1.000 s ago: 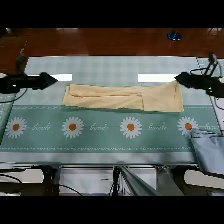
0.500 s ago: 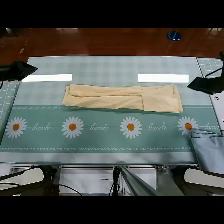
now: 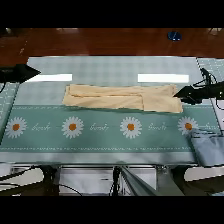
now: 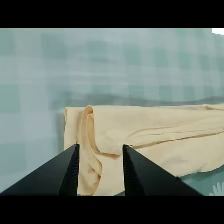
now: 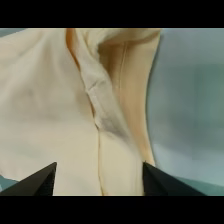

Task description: Fold the shirts.

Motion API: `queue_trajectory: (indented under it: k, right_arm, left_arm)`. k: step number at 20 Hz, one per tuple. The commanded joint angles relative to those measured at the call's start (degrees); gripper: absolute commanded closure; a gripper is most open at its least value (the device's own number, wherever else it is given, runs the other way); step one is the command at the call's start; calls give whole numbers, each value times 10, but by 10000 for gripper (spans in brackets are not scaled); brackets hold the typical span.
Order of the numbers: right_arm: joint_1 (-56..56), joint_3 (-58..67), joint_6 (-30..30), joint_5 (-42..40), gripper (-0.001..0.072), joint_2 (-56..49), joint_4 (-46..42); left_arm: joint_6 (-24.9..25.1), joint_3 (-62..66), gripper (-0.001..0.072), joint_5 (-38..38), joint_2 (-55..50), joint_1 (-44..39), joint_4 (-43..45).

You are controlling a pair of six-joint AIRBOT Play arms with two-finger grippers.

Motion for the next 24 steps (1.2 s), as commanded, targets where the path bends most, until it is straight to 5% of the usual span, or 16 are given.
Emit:
queue_trajectory:
  k: [1, 16, 18, 20, 21, 24]
  right_arm:
    - [-33, 0, -10, 18, 105, -12, 24]
    - [40, 0, -22, -34, 123, -73, 67]
    - [57, 0, -23, -48, 266, -77, 70]
    - [60, 0, -28, -52, 619, -76, 74]
    - [57, 0, -28, -47, 686, -70, 82]
    - [51, 0, -32, -34, 687, -13, 85]
  left_arm:
    - [0, 0, 354, -2, 0, -1, 14]
    - [0, 0, 355, -2, -3, -1, 14]
    - [0, 0, 355, -2, -3, -1, 14]
    - [0, 0, 355, -2, -3, -1, 14]
    - [0, 0, 355, -2, -3, -1, 14]
    - [-2, 0, 377, -2, -3, -5, 14]
